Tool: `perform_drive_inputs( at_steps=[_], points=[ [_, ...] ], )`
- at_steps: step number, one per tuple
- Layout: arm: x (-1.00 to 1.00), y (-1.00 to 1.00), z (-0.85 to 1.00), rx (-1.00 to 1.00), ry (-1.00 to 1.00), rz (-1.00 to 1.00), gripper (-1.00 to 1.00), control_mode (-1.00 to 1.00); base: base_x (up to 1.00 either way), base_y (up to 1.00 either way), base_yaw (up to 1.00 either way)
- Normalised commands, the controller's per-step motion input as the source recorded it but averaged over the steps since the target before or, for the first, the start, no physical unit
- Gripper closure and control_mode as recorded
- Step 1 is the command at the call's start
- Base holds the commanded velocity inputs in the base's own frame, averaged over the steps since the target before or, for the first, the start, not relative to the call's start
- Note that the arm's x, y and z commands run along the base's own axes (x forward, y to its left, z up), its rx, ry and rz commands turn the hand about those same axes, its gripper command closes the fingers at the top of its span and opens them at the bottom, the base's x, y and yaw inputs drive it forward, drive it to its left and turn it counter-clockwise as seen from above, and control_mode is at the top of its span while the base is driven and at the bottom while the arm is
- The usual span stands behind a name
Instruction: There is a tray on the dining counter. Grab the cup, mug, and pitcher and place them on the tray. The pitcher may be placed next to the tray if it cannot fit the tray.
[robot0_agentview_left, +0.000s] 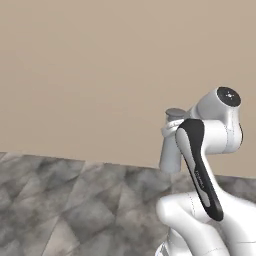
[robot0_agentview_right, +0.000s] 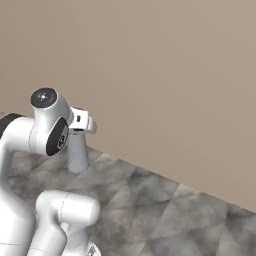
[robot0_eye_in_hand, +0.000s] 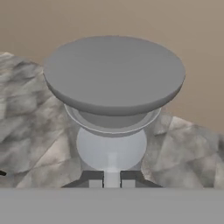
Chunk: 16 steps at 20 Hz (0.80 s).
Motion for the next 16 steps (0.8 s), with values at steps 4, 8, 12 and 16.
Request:
perform_drive_inputs(
  at_steps=[4, 8, 12, 16],
  points=[
    [0.0, 0.0, 0.0, 0.0, 0.0, 0.0, 1.0, 1.0, 1.0, -0.56, 0.57],
    [0.0, 0.0, 0.0, 0.0, 0.0, 0.0, 1.0, 1.0, 0.97, -0.53, 0.61],
    [0.0, 0.0, 0.0, 0.0, 0.0, 0.0, 1.0, 1.0, 0.97, -0.38, 0.69],
    [0.0, 0.0, 0.0, 0.0, 0.0, 0.0, 1.0, 1.0, 0.94, -0.3, 0.74]
  ],
)
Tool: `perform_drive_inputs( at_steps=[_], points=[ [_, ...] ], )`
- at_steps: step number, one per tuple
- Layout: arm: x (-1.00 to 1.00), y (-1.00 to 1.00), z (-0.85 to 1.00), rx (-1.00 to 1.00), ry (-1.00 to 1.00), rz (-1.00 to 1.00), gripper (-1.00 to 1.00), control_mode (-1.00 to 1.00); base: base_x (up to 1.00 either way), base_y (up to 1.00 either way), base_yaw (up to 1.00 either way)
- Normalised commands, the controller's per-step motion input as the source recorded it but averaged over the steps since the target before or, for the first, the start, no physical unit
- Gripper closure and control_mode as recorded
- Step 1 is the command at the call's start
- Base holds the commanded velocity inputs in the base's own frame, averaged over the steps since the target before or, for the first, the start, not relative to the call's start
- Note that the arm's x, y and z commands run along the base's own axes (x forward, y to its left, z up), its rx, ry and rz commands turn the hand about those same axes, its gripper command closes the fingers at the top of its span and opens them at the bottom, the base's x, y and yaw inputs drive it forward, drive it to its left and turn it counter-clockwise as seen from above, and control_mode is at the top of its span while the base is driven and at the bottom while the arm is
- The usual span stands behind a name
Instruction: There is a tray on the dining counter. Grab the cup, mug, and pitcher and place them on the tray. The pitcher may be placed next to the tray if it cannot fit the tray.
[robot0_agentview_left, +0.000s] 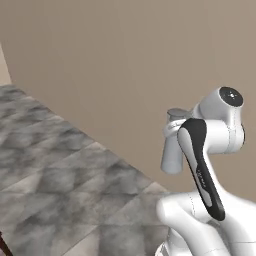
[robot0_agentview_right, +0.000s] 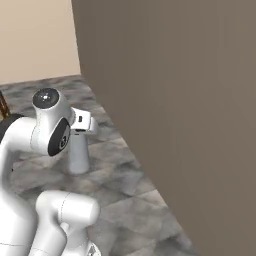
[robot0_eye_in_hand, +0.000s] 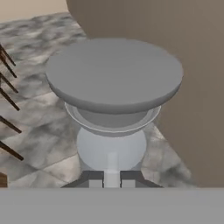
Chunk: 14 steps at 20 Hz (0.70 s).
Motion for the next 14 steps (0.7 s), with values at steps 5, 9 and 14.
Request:
perform_drive_inputs(
  at_steps=[5, 9, 14],
  points=[
    [0.0, 0.0, 0.0, 0.0, 0.0, 0.0, 1.0, 1.0, 0.78, -0.41, 0.68],
    [0.0, 0.0, 0.0, 0.0, 0.0, 0.0, 1.0, 1.0, 0.72, -0.54, 0.6],
    [0.0, 0.0, 0.0, 0.0, 0.0, 0.0, 1.0, 1.0, 0.94, -0.51, 0.59]
  ],
)
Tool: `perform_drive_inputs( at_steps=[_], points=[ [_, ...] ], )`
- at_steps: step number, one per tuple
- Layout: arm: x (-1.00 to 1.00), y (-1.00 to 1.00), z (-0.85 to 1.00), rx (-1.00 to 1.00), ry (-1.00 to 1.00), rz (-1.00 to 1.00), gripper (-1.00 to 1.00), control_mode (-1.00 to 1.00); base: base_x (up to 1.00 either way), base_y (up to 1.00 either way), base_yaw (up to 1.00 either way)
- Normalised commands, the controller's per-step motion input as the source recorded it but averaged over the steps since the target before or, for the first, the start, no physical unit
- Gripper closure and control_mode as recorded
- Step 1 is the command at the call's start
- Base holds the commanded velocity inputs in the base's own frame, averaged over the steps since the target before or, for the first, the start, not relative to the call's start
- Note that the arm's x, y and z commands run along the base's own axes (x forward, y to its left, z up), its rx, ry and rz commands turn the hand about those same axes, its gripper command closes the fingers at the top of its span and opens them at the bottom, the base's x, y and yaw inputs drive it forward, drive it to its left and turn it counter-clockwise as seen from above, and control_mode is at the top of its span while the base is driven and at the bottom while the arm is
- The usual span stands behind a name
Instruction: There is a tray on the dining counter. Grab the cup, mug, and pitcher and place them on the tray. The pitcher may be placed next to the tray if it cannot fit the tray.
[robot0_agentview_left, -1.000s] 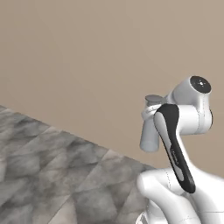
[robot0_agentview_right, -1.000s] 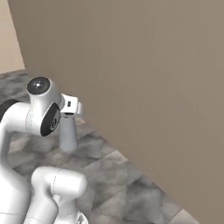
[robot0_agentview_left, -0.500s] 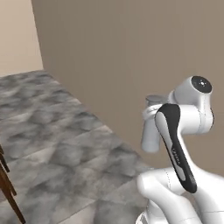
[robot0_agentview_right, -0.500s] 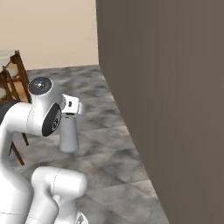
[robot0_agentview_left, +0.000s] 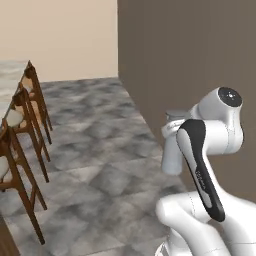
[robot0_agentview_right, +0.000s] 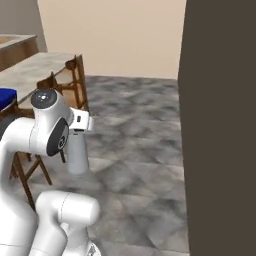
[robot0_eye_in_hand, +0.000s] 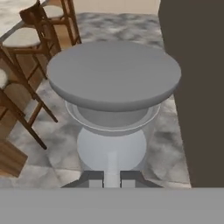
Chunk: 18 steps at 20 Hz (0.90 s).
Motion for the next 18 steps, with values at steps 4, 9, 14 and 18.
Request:
perform_drive_inputs(
  at_steps=[4, 9, 14, 18],
  points=[
    [0.0, 0.0, 0.0, 0.0, 0.0, 0.0, 1.0, 1.0, 1.0, -0.47, 0.58],
    [0.0, 0.0, 0.0, 0.0, 0.0, 0.0, 1.0, 1.0, 1.0, -0.41, 0.51],
    [0.0, 0.0, 0.0, 0.0, 0.0, 0.0, 1.0, 1.0, 1.0, -0.36, 0.48],
    [0.0, 0.0, 0.0, 0.0, 0.0, 0.0, 1.0, 1.0, 1.0, -0.52, 0.55]
  ],
)
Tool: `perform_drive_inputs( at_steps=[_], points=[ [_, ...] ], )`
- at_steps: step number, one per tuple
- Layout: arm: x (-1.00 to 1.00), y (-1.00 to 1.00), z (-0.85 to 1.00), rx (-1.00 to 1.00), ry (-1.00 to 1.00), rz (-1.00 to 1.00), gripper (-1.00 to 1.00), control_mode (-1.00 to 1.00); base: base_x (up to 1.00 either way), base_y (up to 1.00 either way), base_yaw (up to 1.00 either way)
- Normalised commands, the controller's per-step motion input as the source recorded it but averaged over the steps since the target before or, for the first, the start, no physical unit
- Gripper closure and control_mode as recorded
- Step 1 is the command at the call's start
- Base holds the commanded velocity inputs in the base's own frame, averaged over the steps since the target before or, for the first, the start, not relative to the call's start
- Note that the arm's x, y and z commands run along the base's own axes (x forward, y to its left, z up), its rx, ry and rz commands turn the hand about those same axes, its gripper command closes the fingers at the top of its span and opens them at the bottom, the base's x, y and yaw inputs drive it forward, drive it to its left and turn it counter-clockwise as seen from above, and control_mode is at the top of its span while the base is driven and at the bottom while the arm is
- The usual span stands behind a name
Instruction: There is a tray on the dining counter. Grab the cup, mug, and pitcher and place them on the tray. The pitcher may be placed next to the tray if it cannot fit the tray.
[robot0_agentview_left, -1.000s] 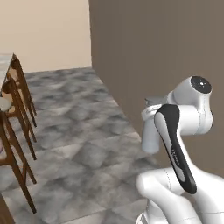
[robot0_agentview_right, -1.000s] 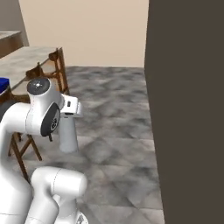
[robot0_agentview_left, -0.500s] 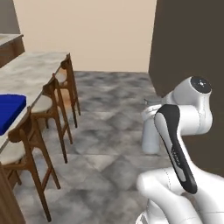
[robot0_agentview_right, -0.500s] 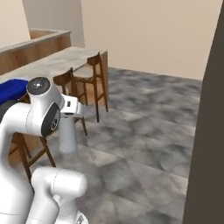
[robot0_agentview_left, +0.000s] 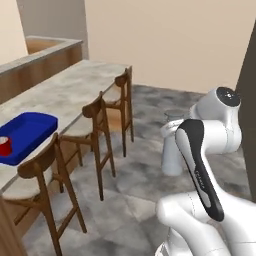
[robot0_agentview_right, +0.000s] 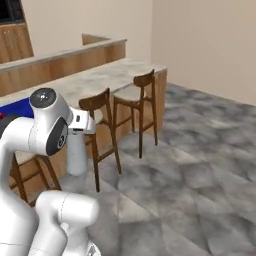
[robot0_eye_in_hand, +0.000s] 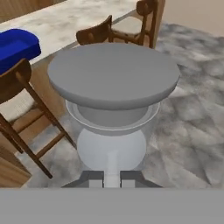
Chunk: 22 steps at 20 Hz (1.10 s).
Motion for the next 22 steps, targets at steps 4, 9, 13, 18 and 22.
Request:
perform_drive_inputs(
  at_steps=[4, 9, 13, 18, 22],
  points=[
    [0.0, 0.0, 0.0, 0.0, 0.0, 0.0, 1.0, 1.0, 1.0, -0.54, 0.55],
    [0.0, 0.0, 0.0, 0.0, 0.0, 0.0, 1.0, 1.0, 1.0, -0.57, 0.54],
    [0.0, 0.0, 0.0, 0.0, 0.0, 0.0, 1.0, 1.0, 1.0, -0.52, 0.55],
    [0.0, 0.0, 0.0, 0.0, 0.0, 0.0, 1.0, 1.0, 0.82, -0.22, 0.58],
    [0.0, 0.0, 0.0, 0.0, 0.0, 0.0, 1.0, 1.0, 0.76, -0.13, 0.63]
  ],
)
